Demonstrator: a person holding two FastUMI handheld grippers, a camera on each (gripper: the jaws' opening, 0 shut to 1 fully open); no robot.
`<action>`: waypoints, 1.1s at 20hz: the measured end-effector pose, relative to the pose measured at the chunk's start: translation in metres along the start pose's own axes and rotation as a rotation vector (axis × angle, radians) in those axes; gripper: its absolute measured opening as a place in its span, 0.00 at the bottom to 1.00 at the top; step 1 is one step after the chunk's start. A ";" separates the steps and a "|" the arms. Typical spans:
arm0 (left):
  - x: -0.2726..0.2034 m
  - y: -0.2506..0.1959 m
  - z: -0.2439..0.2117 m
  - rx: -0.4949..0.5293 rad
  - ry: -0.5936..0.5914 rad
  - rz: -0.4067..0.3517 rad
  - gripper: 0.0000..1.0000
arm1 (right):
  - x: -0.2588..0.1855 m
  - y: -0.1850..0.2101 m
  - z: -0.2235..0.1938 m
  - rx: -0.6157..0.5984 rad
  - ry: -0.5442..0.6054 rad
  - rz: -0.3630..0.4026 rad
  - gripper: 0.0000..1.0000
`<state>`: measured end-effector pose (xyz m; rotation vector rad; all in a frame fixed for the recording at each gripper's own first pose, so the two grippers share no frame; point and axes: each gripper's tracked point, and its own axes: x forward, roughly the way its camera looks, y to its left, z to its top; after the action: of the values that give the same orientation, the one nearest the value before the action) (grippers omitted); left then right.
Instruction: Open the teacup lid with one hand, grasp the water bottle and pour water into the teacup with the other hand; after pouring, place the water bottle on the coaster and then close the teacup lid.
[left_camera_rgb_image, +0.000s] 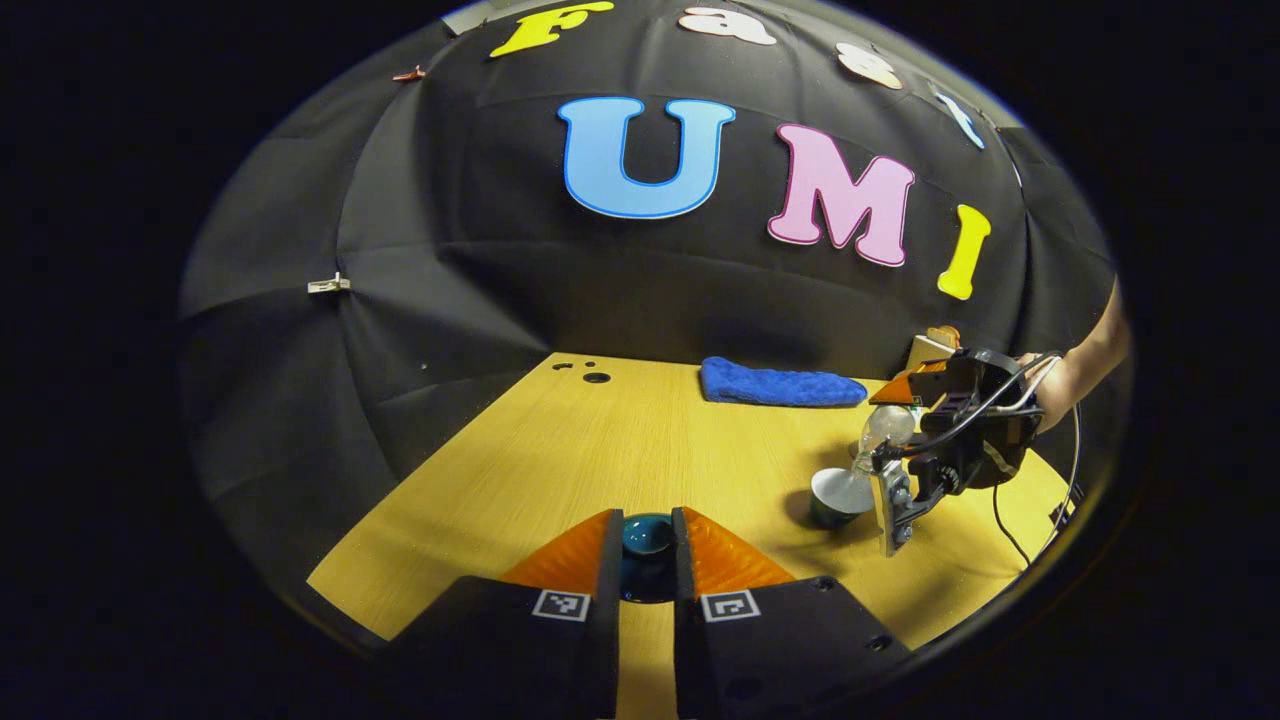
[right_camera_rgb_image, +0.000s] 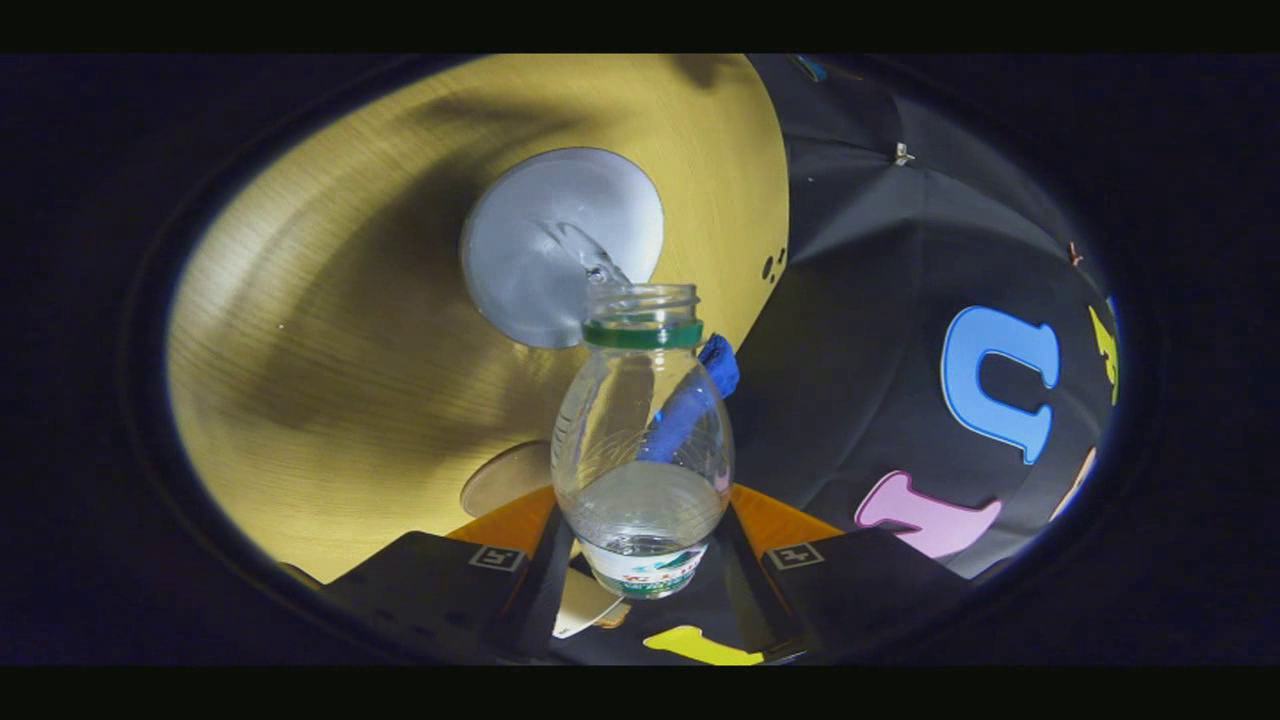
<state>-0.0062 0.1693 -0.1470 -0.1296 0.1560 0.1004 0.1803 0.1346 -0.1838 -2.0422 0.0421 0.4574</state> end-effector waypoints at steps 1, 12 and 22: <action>0.000 0.000 0.000 0.000 0.001 0.001 0.27 | 0.000 0.000 0.000 -0.013 0.004 0.000 0.72; -0.008 0.002 -0.002 -0.011 0.001 0.013 0.23 | -0.002 -0.009 0.003 -0.124 -0.012 -0.024 0.72; -0.020 0.003 -0.003 -0.016 -0.006 0.024 0.23 | -0.009 -0.013 0.008 -0.208 -0.012 -0.039 0.72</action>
<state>-0.0265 0.1704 -0.1471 -0.1433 0.1509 0.1256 0.1723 0.1468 -0.1732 -2.2396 -0.0545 0.4653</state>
